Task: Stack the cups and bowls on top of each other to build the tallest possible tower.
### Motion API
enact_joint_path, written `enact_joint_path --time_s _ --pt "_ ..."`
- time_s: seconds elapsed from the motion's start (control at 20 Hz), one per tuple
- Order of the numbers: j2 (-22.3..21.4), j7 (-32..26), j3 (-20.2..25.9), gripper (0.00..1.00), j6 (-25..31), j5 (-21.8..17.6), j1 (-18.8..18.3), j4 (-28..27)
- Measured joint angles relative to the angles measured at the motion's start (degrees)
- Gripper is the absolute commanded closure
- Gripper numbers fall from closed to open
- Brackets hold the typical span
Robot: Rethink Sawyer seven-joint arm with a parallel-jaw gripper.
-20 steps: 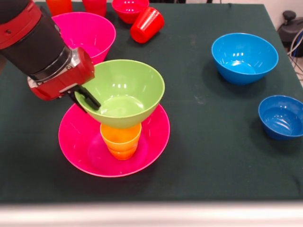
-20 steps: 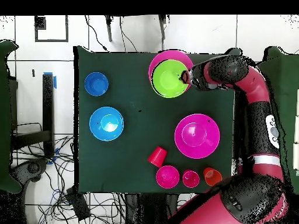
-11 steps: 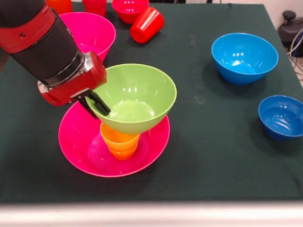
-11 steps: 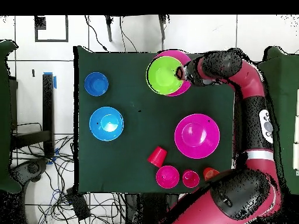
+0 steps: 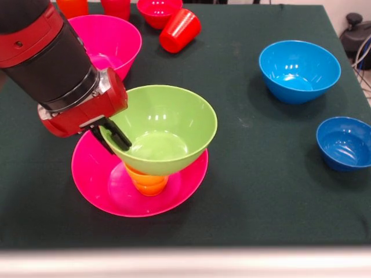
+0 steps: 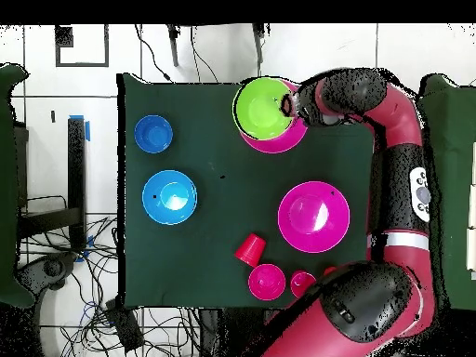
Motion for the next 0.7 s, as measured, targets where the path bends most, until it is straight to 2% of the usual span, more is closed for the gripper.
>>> enact_joint_path --time_s 0.7 --pt "0.38 -0.01 -0.07 1.0 1.14 -0.4 -0.61 -0.63"
